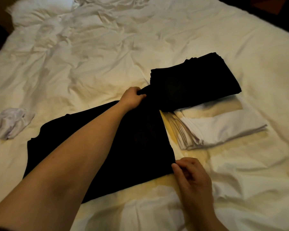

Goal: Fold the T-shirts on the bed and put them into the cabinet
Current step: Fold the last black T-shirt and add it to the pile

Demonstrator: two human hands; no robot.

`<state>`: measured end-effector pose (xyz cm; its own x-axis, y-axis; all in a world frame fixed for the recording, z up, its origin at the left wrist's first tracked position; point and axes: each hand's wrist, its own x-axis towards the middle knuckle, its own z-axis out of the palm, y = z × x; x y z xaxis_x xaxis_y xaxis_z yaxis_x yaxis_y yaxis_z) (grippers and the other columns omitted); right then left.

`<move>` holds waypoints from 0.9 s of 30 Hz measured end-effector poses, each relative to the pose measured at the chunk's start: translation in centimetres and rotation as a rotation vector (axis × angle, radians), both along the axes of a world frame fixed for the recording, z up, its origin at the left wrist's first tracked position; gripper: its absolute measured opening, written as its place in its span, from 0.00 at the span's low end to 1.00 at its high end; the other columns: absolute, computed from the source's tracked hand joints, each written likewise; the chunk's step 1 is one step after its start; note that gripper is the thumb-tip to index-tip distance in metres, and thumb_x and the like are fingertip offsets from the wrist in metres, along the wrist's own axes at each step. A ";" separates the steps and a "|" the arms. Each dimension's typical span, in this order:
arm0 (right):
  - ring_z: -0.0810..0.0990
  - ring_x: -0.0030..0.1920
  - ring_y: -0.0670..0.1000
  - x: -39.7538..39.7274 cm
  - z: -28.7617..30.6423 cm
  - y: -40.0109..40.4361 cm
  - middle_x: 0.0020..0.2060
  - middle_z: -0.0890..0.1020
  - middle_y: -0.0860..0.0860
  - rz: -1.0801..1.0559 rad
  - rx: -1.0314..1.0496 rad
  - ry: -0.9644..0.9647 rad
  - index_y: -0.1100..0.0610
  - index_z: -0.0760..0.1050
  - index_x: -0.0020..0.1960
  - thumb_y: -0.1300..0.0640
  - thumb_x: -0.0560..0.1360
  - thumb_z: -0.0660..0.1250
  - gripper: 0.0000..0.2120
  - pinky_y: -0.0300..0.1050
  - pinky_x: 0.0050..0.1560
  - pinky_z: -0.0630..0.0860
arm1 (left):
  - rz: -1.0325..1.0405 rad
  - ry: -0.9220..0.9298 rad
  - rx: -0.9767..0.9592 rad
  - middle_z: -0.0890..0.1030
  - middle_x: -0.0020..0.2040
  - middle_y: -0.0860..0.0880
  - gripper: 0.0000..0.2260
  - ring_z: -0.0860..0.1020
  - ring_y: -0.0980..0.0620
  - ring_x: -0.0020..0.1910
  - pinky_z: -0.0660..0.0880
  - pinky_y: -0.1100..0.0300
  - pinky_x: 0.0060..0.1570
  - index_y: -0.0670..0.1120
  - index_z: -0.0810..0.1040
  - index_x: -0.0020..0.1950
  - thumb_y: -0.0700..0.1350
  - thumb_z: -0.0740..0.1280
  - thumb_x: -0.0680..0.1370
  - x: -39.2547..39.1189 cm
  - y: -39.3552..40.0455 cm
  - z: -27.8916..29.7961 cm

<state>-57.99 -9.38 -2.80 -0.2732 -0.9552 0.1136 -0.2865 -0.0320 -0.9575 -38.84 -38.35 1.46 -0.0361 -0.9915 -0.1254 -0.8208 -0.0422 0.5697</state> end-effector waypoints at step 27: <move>0.78 0.40 0.48 0.3 -0.2 0.2 0.40 0.80 0.44 -0.084 0.105 0.250 0.53 0.81 0.51 0.63 0.74 0.73 0.08 0.45 0.42 0.76 | 0.124 0.201 -0.067 0.79 0.41 0.50 0.09 0.78 0.49 0.42 0.70 0.58 0.38 0.45 0.78 0.48 0.50 0.65 0.82 -0.9 0.6 -1.8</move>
